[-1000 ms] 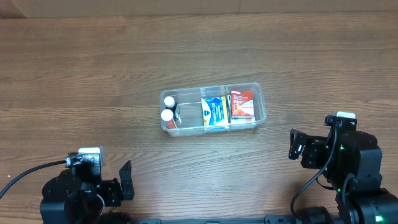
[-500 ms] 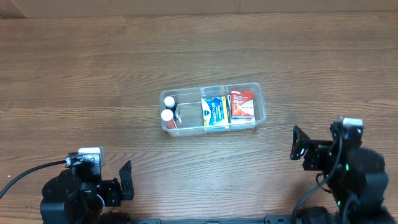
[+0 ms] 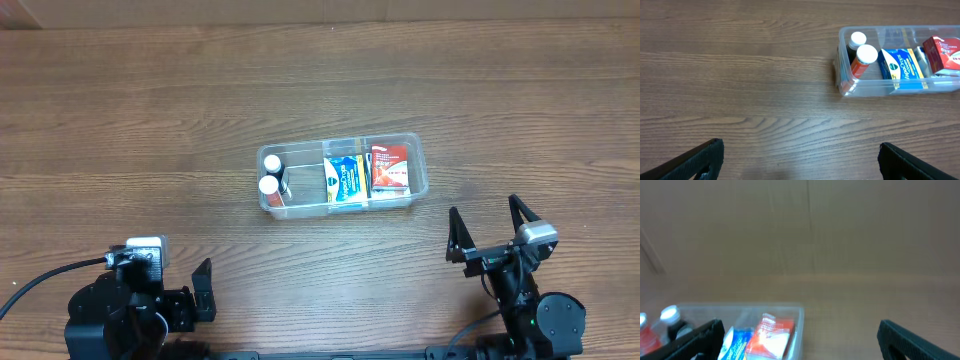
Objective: Pack container
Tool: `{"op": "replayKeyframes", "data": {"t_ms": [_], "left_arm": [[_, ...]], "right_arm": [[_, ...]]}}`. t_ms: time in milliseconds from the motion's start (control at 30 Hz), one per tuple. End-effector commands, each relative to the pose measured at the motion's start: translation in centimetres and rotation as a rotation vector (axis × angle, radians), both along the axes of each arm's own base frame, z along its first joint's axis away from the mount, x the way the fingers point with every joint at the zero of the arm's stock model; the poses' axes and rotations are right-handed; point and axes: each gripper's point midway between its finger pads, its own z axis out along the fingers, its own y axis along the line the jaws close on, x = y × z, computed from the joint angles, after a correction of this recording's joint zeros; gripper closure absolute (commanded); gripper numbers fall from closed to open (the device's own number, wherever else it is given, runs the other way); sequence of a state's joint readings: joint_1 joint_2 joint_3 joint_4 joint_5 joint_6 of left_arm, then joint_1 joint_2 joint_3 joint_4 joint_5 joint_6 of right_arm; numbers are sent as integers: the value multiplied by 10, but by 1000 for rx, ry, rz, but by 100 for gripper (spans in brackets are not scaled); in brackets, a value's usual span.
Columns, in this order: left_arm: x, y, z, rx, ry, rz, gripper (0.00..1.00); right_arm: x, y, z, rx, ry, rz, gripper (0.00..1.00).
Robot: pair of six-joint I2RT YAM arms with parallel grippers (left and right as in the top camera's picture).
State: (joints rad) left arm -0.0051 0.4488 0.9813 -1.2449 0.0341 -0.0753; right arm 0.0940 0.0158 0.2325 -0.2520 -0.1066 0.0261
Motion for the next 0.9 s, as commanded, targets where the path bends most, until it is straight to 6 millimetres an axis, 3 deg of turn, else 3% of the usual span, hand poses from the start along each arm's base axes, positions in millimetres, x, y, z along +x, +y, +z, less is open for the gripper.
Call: {"op": "replayKeyframes", "data": {"t_ms": [0,100,267,867], "left_arm": [[-1,-2,-1,-20,-1,2,0],[-1,-2,-1,-20,-1,2,0],[-1,-2,-1,-20,-1,2,0],[-1,-2,-1,-20,-1,2,0]], "right_arm": [[7,-4,-4,-44,-73,-29,0],[14,-12,-13,-42,-100,-82,0],[20,-9,-66,-55,42,-64,0],[20,-7,-63,-41,32,-53,0]]}}
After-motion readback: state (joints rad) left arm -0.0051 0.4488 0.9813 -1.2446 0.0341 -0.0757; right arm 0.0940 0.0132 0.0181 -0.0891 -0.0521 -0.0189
